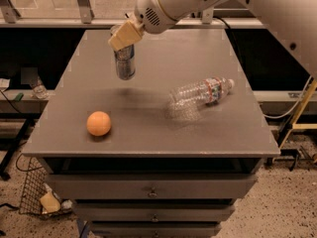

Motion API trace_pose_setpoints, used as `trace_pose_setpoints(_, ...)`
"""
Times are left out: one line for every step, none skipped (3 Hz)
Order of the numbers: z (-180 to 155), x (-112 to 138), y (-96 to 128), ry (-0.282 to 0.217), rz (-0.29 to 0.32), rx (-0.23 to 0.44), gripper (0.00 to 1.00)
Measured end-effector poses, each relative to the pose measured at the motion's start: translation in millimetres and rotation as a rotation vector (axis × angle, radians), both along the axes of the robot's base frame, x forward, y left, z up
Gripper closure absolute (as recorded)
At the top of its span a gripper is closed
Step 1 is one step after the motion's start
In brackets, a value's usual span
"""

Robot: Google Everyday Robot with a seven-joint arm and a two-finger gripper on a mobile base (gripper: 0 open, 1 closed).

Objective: Move redbull can near orange

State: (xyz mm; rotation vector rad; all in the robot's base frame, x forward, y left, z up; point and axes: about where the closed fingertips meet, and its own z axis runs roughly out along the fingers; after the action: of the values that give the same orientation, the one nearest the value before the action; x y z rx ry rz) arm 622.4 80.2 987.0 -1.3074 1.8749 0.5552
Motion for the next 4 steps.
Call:
trace_pose_setpoints(-2.6, -2.6, 3.8, 0.008, 0.01, -0.001, 1.0)
trace_pose_setpoints(-15.8, -13.6, 22.7, 0.037, 0.05, -0.027, 1.0)
trace_pose_setpoints(-25.7, -22.9, 44.5, 0.048, 0.096, -0.054, 1.0)
trace_pose_setpoints(-34.7, -32.1, 59.3, 0.058, 0.128, -0.084, 1.0)
